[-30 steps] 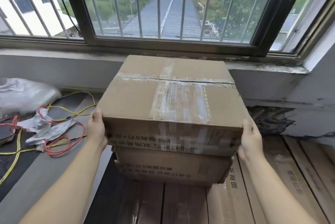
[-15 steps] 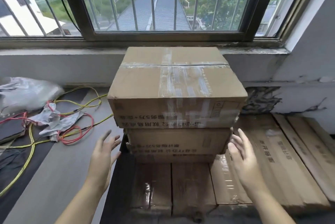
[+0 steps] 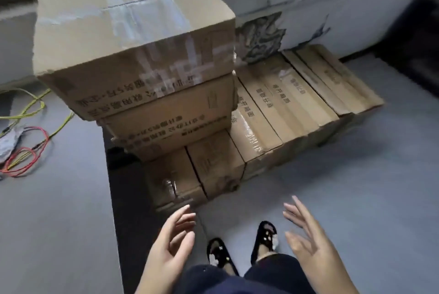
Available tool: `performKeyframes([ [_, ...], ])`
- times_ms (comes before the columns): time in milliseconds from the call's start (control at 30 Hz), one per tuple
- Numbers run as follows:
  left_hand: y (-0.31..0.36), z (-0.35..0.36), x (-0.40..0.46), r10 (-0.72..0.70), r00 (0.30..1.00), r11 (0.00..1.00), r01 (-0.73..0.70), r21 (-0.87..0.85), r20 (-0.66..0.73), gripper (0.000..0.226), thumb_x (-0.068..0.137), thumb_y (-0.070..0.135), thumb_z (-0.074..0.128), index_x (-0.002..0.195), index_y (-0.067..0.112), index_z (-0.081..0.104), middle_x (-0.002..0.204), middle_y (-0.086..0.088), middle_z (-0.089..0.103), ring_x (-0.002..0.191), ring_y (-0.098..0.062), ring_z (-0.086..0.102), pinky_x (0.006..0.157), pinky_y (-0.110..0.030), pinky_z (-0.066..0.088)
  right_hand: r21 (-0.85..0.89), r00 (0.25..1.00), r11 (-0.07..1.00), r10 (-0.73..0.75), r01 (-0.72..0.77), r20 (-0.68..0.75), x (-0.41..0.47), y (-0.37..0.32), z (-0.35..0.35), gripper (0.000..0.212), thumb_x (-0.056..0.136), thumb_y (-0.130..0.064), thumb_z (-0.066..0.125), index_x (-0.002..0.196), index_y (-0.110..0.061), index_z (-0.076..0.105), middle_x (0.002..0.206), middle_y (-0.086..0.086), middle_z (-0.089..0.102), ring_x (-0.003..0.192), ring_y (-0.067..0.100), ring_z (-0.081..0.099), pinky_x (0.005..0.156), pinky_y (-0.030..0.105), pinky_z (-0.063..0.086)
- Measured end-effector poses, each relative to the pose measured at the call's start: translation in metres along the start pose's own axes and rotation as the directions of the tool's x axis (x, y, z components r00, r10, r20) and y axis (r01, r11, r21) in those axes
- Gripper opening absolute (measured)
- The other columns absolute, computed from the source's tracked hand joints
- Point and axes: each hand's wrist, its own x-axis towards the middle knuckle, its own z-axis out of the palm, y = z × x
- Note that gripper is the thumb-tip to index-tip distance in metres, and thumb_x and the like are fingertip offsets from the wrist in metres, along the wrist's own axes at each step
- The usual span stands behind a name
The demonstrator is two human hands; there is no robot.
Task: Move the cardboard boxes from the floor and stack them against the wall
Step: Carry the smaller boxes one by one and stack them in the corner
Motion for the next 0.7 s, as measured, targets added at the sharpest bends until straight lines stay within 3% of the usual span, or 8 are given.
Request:
performKeyframes([
  [67,-0.001,0.027,-0.008,0.010,0.995,1.000,-0.012,0.015,0.103,0.064,0.085,0.002,0.059,0.099,0.064,0.058,0.110,0.018,0.065,0.100,-0.005,0.064,0.082,-0.009,0.047,0.012,0.996,0.999,0.036,-0.035,-0.078,-0.028,0.014,-0.012,0.068,0.087,-0.014,0.063,0.111,-0.074,0.043,0.120,-0.034,0.055,0.117,-0.007,0.052,0.088,0.011,0.046],
  [133,0.001,0.051,-0.013,0.027,0.981,0.999,-0.035,0.036,0.194,0.057,0.080,0.012,0.058,0.100,0.065,0.057,0.108,0.019,0.065,0.098,-0.005,0.064,0.082,-0.009,0.046,0.039,0.985,0.998,0.046,-0.040,-0.164,-0.051,0.021,-0.023,0.055,0.077,-0.040,0.071,0.113,-0.071,0.043,0.122,-0.032,0.055,0.116,-0.005,0.054,0.089,0.016,0.048],
  [200,0.007,0.075,-0.017,0.053,0.960,0.996,-0.070,0.052,0.274,0.051,0.075,0.023,0.059,0.101,0.066,0.055,0.108,0.019,0.065,0.098,-0.005,0.064,0.083,-0.009,0.046,0.090,0.963,0.995,0.064,-0.041,-0.261,-0.073,0.028,-0.041,0.061,0.059,-0.070,0.068,0.116,-0.065,0.045,0.122,-0.030,0.056,0.113,-0.005,0.056,0.084,0.009,0.047],
  [300,0.013,0.118,-0.028,0.095,0.918,0.992,-0.121,0.043,0.385,0.051,0.074,0.022,0.056,0.100,0.066,0.056,0.107,0.018,0.065,0.098,-0.007,0.065,0.083,-0.010,0.047,0.145,0.913,0.989,0.076,-0.019,-0.402,-0.110,0.045,-0.073,0.074,0.053,-0.084,0.061,0.120,-0.057,0.045,0.120,-0.028,0.058,0.112,-0.002,0.058,0.082,0.007,0.046],
  [367,0.014,0.156,-0.043,0.118,0.882,0.988,-0.149,0.032,0.457,0.051,0.075,0.022,0.056,0.101,0.066,0.055,0.111,0.016,0.065,0.097,-0.008,0.065,0.082,-0.010,0.047,0.149,0.866,0.989,0.073,0.002,-0.494,-0.144,0.057,-0.099,0.069,0.057,-0.080,0.062,0.120,-0.058,0.045,0.119,-0.028,0.059,0.112,-0.001,0.059,0.083,0.008,0.046],
  [500,0.007,0.246,-0.096,0.145,0.780,0.981,-0.192,0.012,0.609,0.045,0.064,0.046,0.058,0.105,0.064,0.056,0.107,0.012,0.068,0.095,-0.012,0.067,0.082,-0.014,0.048,0.162,0.771,0.987,0.115,-0.015,-0.626,-0.225,0.085,-0.158,0.053,0.074,-0.039,0.062,0.114,-0.069,0.045,0.116,-0.029,0.060,0.111,-0.001,0.059,0.085,0.008,0.045],
  [633,0.007,0.329,-0.157,0.150,0.615,0.971,-0.238,0.000,0.774,0.044,0.062,0.047,0.056,0.103,0.064,0.056,0.103,0.014,0.069,0.094,-0.012,0.067,0.083,-0.017,0.048,0.210,0.613,0.978,0.177,-0.019,-0.770,-0.304,0.114,-0.208,0.051,0.072,-0.054,0.069,0.115,-0.068,0.046,0.116,-0.027,0.061,0.110,0.001,0.060,0.085,0.009,0.046],
  [700,0.011,0.364,-0.180,0.147,0.546,0.967,-0.254,-0.004,0.825,0.046,0.061,0.047,0.055,0.105,0.061,0.056,0.103,0.015,0.068,0.094,-0.011,0.067,0.084,-0.016,0.048,0.244,0.525,0.970,0.206,0.003,-0.826,-0.336,0.130,-0.225,0.052,0.080,-0.029,0.066,0.112,-0.067,0.049,0.113,-0.026,0.063,0.108,0.001,0.062,0.082,0.008,0.047],
])
